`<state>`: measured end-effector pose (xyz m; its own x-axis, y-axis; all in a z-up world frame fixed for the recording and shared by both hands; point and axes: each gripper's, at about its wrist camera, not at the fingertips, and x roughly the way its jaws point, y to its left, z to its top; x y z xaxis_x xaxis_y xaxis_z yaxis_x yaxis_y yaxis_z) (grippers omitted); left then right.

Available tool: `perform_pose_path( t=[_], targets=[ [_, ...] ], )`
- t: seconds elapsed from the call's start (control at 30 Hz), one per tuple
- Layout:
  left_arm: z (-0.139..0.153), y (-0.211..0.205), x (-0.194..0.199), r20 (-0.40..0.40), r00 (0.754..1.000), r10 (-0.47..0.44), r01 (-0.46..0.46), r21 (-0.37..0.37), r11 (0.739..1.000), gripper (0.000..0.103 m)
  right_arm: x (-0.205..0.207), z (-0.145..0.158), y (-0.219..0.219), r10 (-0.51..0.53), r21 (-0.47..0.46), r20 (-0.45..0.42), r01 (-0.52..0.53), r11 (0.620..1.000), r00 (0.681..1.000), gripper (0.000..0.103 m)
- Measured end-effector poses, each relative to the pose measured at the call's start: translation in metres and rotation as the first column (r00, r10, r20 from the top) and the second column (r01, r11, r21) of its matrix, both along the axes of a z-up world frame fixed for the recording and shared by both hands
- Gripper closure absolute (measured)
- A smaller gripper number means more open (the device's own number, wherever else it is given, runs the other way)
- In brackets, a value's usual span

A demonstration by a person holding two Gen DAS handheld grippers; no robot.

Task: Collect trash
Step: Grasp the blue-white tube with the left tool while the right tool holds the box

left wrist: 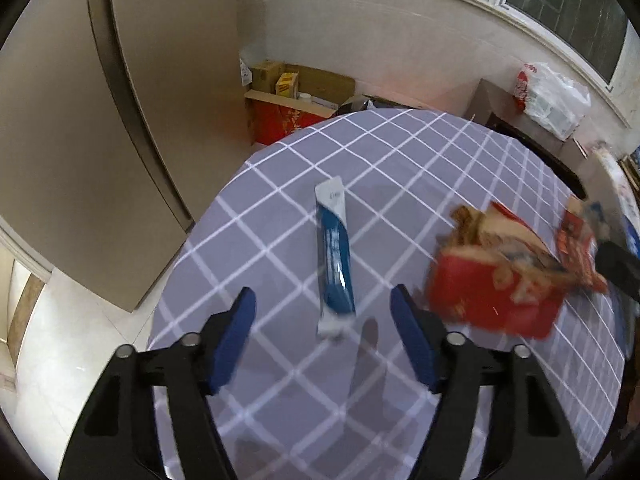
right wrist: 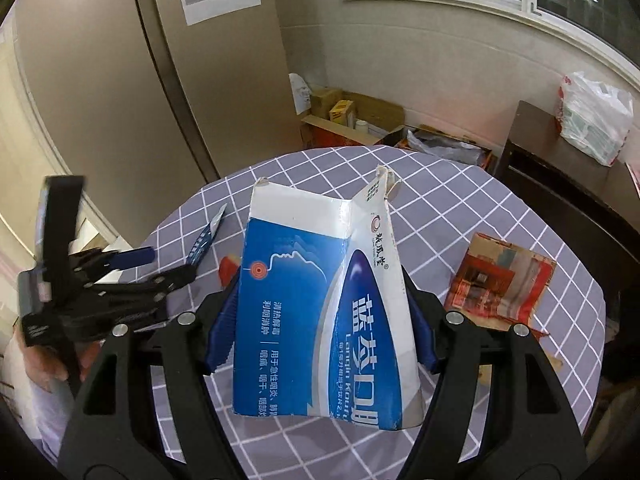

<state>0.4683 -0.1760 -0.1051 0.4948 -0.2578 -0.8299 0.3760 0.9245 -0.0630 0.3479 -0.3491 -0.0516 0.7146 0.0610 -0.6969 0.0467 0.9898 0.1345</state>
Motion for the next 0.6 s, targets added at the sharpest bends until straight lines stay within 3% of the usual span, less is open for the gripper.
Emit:
perform_pose_path(
  t=[0.1, 0.13, 0.17, 0.2, 0.23, 0.6],
  targets=[
    [-0.010, -0.008, 0.015, 0.010, 1.000, 0.023, -0.023, 0.011, 1.000, 0.040, 0.006, -0.006, -0.001, -0.006, 0.003, -0.015, 0.007, 1.000, 1.000, 0.033],
    [-0.010, -0.012, 0.015, 0.042, 0.999, 0.024, -0.025, 0.038, 0.999, 0.059, 0.008, -0.008, -0.002, -0.008, 0.004, -0.025, 0.008, 1.000, 1.000, 0.033],
    [-0.009, -0.014, 0.014, 0.055, 0.998, 0.024, -0.027, 0.065, 0.997, 0.068, 0.009, -0.010, -0.002, -0.008, 0.005, -0.032, 0.008, 1.000, 0.999, 0.033],
    [-0.008, -0.014, 0.013, 0.055, 0.998, 0.019, -0.023, 0.071, 0.997, 0.087, 0.010, -0.012, -0.002, -0.007, 0.006, -0.038, 0.007, 1.000, 0.999, 0.033],
    [-0.007, -0.012, 0.012, 0.044, 0.999, 0.014, -0.016, 0.057, 0.998, 0.090, 0.011, -0.013, -0.001, -0.009, 0.006, -0.042, 0.009, 1.000, 0.999, 0.033],
    [-0.003, 0.029, -0.014, 0.012, 0.999, 0.031, -0.032, 0.037, 0.999, 0.091, 0.000, -0.011, 0.025, 0.022, 0.002, -0.042, -0.022, 1.000, 0.999, 0.033]
  ],
)
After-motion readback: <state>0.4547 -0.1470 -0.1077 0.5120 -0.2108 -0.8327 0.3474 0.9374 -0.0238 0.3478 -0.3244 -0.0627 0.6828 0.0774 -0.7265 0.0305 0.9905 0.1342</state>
